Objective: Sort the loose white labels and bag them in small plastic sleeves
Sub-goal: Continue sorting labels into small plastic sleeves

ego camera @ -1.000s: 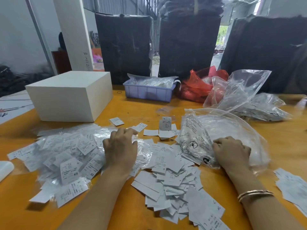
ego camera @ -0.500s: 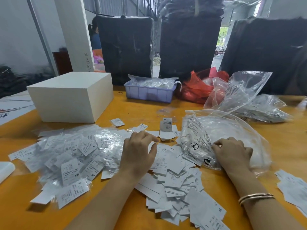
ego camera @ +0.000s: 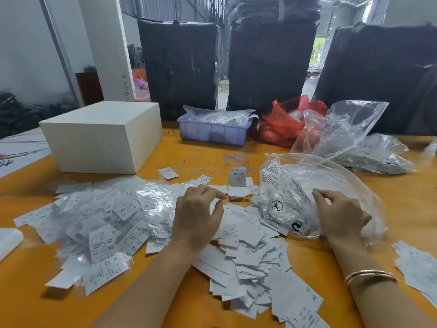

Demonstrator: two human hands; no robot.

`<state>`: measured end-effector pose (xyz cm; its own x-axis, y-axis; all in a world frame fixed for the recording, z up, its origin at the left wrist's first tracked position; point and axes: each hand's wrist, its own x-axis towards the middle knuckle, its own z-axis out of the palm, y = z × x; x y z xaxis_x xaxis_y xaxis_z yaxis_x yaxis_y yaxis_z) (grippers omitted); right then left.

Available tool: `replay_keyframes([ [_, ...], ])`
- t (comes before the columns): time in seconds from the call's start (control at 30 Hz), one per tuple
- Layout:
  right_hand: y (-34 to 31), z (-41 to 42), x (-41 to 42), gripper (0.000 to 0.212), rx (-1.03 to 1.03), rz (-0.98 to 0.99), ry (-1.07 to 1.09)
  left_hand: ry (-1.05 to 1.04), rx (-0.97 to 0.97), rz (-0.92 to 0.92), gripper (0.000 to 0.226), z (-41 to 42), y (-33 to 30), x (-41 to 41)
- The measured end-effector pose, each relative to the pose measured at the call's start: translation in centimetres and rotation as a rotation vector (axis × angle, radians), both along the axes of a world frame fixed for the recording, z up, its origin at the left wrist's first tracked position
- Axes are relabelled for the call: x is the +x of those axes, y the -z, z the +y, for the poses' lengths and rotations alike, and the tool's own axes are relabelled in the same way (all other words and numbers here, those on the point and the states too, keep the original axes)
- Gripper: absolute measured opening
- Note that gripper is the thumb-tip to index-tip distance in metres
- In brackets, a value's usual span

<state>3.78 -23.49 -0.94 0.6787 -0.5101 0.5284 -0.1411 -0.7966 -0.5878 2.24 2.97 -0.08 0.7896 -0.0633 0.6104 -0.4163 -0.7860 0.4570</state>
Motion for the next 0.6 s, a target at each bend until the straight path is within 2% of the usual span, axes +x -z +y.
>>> replay_keyframes([
  [0.2,-1.0,1.1,-1.0,0.005,-0.147,-0.354,-0.084,0.018,-0.154,-0.029,0.014,0.1,-0.3,0.1],
  [0.3,-1.6,3.1,-1.8,0.005,-0.085,-0.469,-0.369,0.094,-0.232,-0.025,0.017,-0.1,-0.6,0.0],
  [0.43,-1.4,7.0,-3.3,0.004,0.273,-0.304,-0.915,0.401,-0.335,0.244,0.031,-0.3,-1.1,-0.4],
  [0.5,-1.2,8.1,-3.4,0.008,0.423,-0.248,-1.025,0.516,-0.32,0.374,0.032,-0.5,-1.0,-0.4],
  [0.6,-1.3,8.4,-3.1,0.01,0.523,-0.209,-1.079,0.518,-0.292,0.352,0.018,-0.7,-0.5,-0.3],
])
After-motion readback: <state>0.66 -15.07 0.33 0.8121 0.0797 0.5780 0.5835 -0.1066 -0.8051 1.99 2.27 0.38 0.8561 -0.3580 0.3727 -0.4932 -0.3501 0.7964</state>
